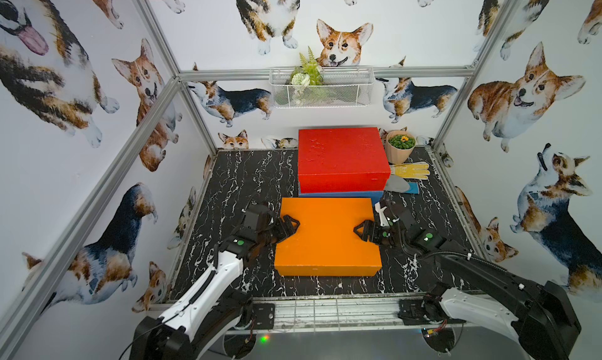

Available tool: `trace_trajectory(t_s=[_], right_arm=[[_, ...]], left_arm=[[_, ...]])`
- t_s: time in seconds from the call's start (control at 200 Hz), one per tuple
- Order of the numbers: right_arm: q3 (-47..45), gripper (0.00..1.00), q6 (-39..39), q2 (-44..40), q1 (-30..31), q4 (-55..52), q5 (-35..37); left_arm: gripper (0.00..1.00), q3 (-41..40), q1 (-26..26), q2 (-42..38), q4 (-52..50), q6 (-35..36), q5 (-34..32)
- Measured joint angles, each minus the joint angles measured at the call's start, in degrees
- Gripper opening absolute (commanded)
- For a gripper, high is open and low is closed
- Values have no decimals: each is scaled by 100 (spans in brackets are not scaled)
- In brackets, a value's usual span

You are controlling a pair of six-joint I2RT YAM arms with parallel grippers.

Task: Stack the shoeboxes
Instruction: Pick up the shoebox from the center of the board, then place the shoebox at the shoebox.

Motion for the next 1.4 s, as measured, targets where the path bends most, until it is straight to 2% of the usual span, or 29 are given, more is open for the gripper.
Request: trace_trajectory(t_s=[0.33,0.711,0.971,1.171,1.401], right_arm=[[765,82,20,-463,129,-870,214],[2262,82,37,-619,831,-2339,841],[3807,83,-114,-46,861,-3003,1088],[5084,84,-343,737,837,-3456,1502],[6092,84,-619,1624,66,-3674,1473]], left_arm=[[85,1176,-393,-160,-992,2,-503],[85,2800,-992,-118,-2203,72,-1204],[85,4284,-1025,396,-2671,275,-1523],[86,5403,-1019,1141,-2905,479,-1843],[86,6467,-970,2236,-3156,651,-1996]])
